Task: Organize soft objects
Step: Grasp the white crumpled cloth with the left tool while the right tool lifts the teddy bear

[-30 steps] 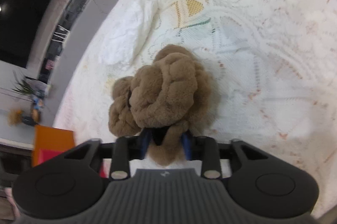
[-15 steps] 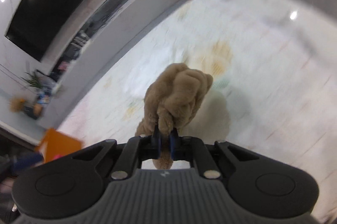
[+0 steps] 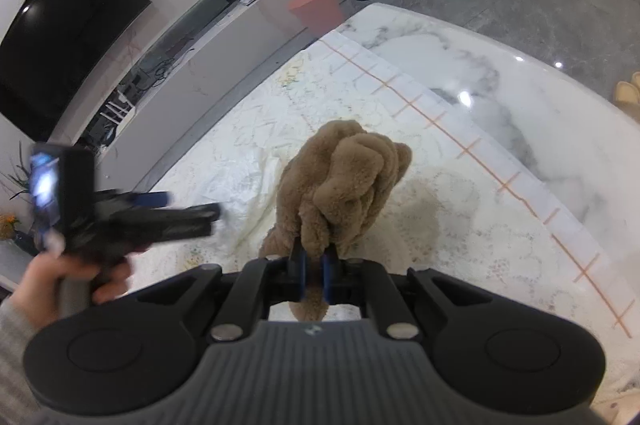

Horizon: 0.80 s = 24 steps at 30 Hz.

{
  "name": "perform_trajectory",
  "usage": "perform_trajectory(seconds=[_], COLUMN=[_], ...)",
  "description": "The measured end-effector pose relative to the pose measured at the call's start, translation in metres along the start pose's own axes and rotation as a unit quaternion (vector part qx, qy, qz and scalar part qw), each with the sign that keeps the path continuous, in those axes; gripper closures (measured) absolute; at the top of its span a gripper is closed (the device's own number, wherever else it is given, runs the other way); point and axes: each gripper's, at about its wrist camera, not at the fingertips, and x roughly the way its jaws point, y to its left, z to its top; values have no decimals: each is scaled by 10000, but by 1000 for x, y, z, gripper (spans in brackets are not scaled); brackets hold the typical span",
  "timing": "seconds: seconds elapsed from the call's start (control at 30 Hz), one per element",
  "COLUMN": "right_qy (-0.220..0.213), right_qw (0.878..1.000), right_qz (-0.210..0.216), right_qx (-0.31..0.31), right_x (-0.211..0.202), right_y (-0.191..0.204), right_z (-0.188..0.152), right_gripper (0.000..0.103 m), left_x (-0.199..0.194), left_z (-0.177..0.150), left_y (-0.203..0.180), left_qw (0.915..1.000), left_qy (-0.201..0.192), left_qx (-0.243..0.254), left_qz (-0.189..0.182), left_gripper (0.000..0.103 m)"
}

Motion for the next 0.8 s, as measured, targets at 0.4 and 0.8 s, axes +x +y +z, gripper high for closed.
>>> perform_trajectory(seconds=[0.4,0.8], right_qy=[249,226], right_qw=[9990,9991], right_qz=[349,372], right_qx=[-122,13], right_x=[21,24], right_y=[9,5], right_z=[-3,-3], right_gripper=[98,98], left_x=[28,-11], left_z=[5,-6], left_y=[36,1], left_qw=[9895,9923], left_qy=[15,-424], left_qx=[-961,-729], left_qz=[-1083,-908], left_gripper=[13,85])
